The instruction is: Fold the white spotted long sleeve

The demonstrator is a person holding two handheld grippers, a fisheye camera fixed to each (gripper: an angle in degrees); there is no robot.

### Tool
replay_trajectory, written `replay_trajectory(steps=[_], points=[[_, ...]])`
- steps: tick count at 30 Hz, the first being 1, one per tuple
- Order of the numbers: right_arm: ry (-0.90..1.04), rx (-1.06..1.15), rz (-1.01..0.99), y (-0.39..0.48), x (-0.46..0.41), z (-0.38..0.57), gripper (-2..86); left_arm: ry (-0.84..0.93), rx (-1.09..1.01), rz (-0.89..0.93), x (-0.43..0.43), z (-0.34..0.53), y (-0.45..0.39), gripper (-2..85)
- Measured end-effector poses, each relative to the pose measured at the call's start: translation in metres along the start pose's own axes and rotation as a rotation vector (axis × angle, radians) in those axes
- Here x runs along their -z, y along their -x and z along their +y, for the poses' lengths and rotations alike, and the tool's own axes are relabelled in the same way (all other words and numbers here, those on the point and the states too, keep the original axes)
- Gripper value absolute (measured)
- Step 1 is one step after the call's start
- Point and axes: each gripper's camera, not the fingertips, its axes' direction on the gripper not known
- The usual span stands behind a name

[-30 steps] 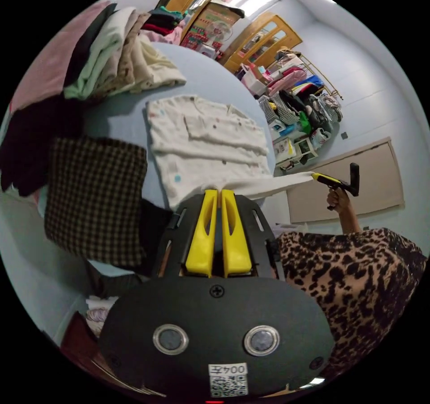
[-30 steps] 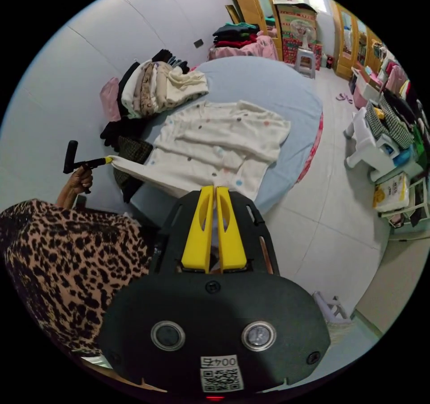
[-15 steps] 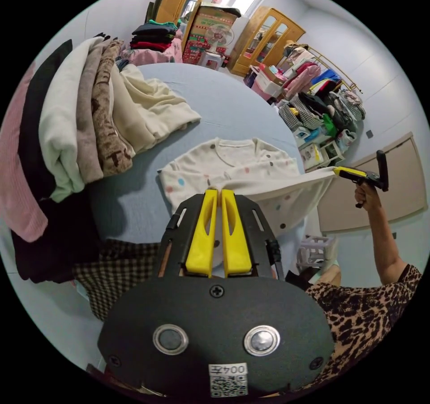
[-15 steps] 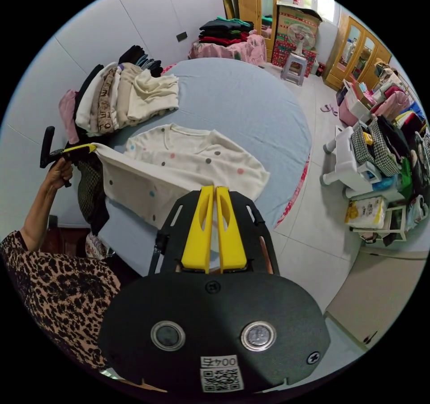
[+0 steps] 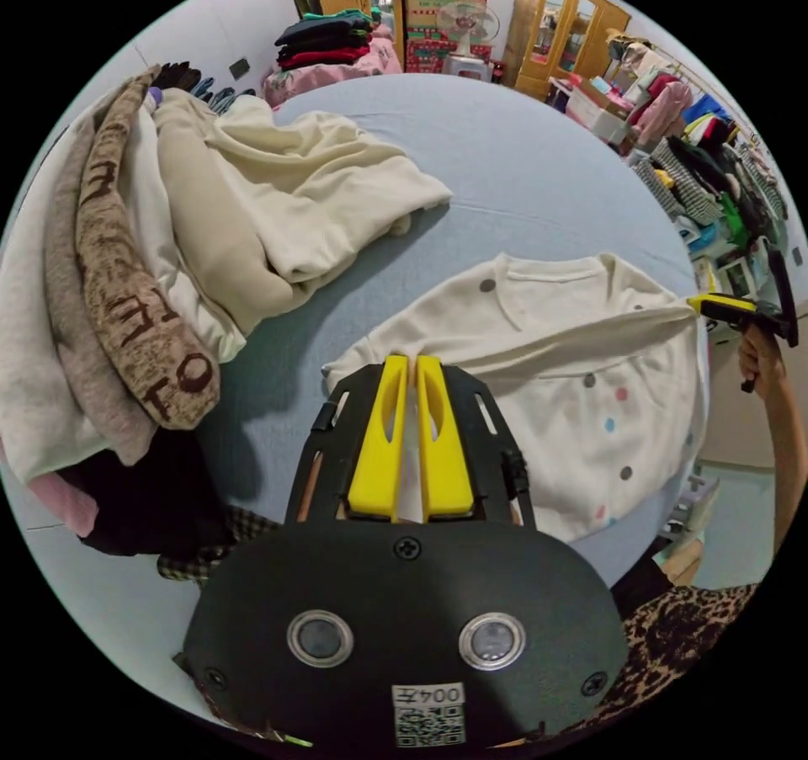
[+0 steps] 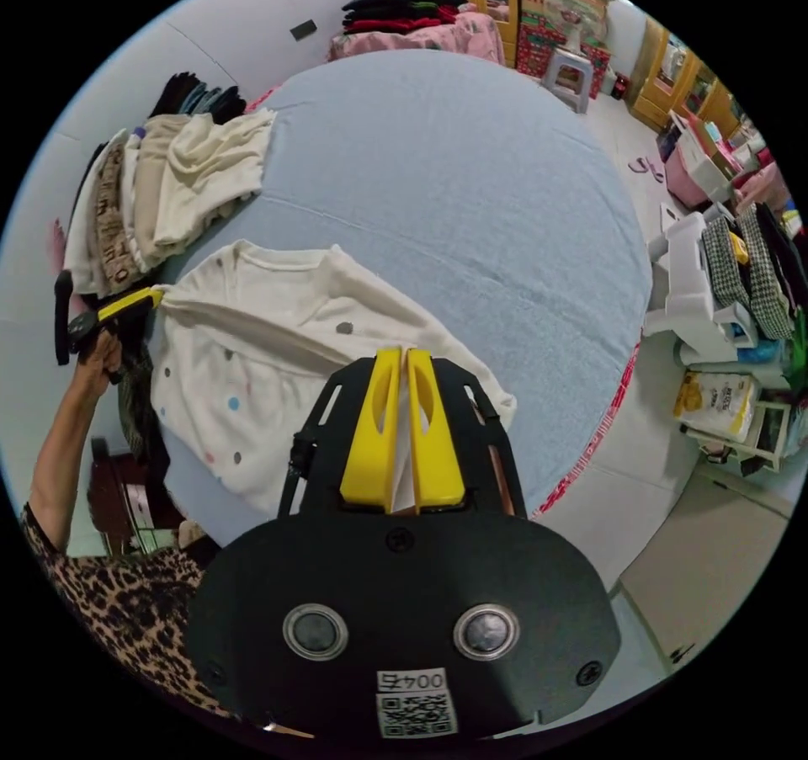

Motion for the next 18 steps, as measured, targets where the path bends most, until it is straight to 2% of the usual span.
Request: replay_trajectory(steps=[2, 5, 8, 13, 18], points=[[-0.043, -0.080, 0.007, -0.004, 0.000, -0.010, 5.3, -0.002, 0.008, -0.068, -0.010, -0.005, -0.006, 3.4], [-0.137, -0.127, 0.121, 0.002, 0.017, -0.012, 7.6, -0.029, 0.036, -0.116, -0.008, -0.009, 0.000, 5.5], [-0.182, -0.082, 0.096, 0.021, 0.032, -0.002, 7.6, -0.078, 0.038, -0.125, 0.002, -0.004, 0.007, 6.1], [-0.090, 0.024, -0.011, 0.078, 0.012, 0.035, 7.6, -0.119, -0.028, -0.091, 0.012, 0.036, 0.014, 5.1], [0.045, -0.023, -0.039, 0.111, -0.034, 0.060, 7.6, -0.076, -0.083, -0.012, 0.001, 0.109, 0.018, 3.4]])
